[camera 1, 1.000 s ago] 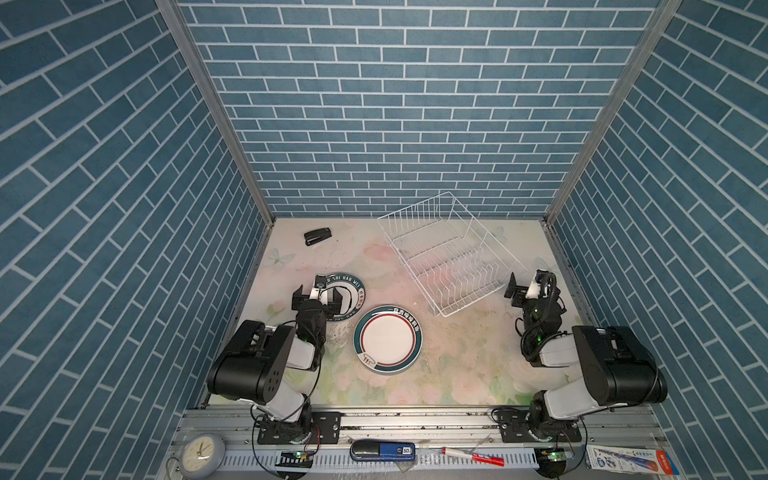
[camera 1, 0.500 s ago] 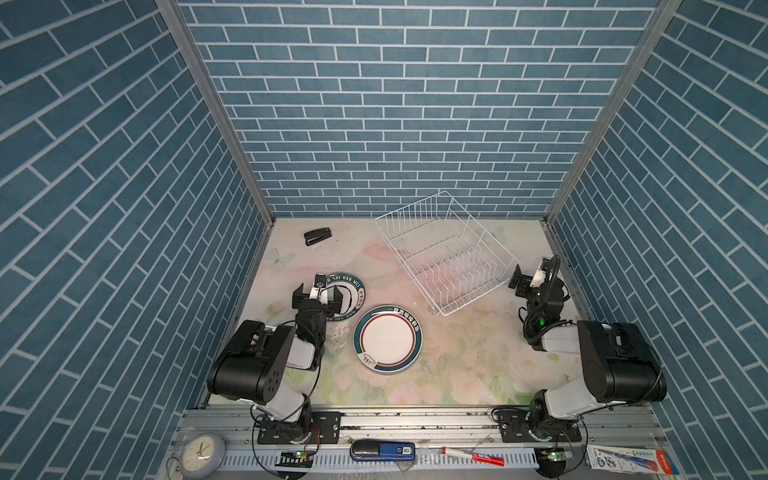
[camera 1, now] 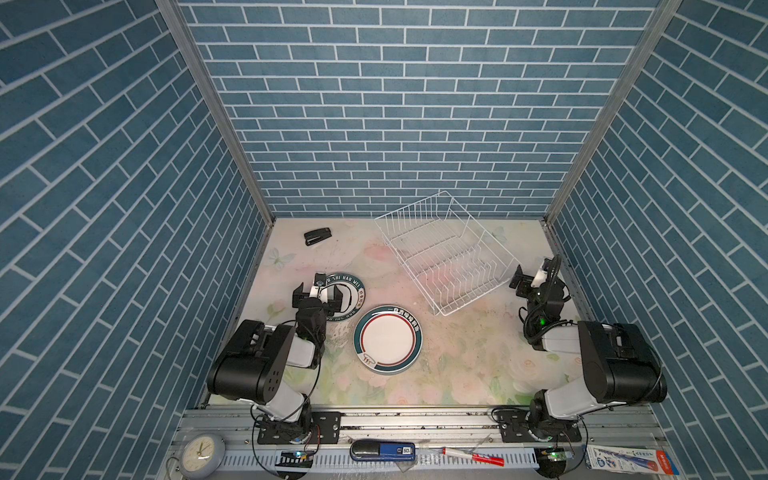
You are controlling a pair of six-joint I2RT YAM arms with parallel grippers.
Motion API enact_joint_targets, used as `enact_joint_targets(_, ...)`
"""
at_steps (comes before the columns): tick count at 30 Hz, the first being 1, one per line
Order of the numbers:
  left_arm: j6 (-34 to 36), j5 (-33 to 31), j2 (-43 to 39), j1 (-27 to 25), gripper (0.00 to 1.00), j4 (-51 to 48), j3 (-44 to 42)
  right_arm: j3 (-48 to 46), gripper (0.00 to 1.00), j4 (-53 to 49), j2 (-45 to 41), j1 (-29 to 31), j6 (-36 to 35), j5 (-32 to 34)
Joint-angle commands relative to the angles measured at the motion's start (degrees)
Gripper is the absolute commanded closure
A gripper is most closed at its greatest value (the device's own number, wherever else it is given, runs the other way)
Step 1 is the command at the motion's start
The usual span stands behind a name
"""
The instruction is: Unload the plates from the dish rack
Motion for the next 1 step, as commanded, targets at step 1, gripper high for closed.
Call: enact_joint_targets(1,-2.1,-1.4,-0.9,1.0,0.01,-5.4,2.7,0.0,0.01,-9.5,1.3,-0.1,-2.9,0.6)
